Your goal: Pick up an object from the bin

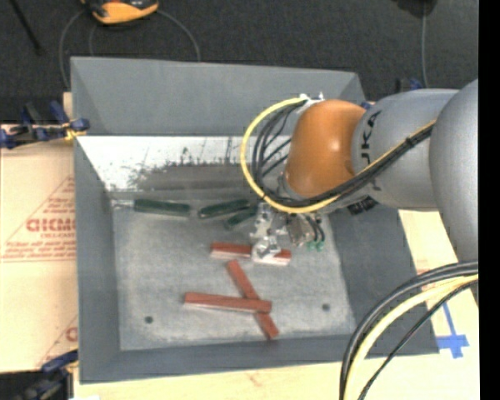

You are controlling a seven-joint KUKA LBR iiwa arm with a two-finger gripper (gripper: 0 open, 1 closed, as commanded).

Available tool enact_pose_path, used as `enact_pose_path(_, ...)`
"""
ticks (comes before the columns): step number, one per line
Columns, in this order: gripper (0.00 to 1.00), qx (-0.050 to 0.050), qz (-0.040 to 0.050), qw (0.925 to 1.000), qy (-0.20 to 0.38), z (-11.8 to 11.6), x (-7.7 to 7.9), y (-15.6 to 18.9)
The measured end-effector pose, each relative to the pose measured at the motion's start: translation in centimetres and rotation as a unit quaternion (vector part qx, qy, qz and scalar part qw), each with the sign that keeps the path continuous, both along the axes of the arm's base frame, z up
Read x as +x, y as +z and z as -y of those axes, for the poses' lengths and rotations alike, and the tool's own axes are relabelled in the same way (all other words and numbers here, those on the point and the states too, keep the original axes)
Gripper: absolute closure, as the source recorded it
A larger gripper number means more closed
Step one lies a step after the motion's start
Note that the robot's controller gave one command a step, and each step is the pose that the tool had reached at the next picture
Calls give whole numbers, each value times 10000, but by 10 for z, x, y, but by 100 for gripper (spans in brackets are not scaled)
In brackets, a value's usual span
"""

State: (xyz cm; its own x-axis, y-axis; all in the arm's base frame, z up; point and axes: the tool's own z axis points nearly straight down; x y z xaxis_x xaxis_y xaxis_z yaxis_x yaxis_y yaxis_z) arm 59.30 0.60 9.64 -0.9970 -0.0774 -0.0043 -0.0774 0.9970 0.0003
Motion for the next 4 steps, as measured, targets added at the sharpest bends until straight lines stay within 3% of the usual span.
enact_pose_path(1, 100, 2, -28, 9999, -167, -8, -1, 32)
enact_pose_path(2, 100, -2, 14, 10000, -95, 4, 8, 56)
enact_pose_path(3, 100, -1, -2, 9998, -201, -10, 13, 71)
enact_pose_path(4, 100, -8, 4, 10000, -14, 1, 7, 180)
